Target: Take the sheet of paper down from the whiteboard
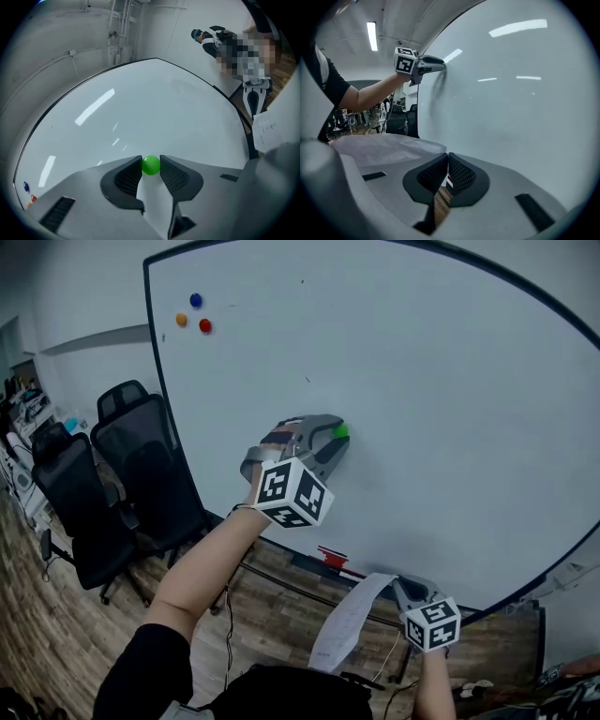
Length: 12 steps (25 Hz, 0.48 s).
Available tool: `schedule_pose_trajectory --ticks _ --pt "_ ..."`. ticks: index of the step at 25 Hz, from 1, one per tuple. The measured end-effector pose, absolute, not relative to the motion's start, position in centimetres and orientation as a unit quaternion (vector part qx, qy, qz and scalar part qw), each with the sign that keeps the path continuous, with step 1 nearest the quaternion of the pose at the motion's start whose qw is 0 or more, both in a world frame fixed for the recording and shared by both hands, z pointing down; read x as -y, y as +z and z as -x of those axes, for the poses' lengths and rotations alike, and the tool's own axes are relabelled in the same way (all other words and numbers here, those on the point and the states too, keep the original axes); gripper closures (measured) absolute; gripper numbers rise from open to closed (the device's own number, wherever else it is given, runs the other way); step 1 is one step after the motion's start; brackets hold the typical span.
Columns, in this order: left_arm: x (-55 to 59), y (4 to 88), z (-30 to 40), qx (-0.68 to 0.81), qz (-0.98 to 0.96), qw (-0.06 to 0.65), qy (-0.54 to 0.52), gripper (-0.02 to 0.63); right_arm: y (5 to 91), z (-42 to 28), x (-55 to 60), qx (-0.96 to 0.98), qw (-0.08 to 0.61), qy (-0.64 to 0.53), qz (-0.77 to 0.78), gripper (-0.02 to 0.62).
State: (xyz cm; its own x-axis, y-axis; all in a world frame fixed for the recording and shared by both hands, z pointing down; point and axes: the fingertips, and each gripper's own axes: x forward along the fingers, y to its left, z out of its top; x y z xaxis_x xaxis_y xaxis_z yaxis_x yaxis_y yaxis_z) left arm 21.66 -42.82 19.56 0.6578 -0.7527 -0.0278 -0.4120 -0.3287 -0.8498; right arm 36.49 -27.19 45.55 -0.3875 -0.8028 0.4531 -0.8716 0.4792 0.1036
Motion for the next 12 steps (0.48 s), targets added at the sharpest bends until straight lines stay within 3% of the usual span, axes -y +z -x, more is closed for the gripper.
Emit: schedule_pose_trajectory --ticks 12 --pt "43.6 19.6 -21.6 -0.378 0.788 0.447 -0.192 0.474 47.8 -36.7 27.1 0.826 0.231 0.101 -0.504 0.574"
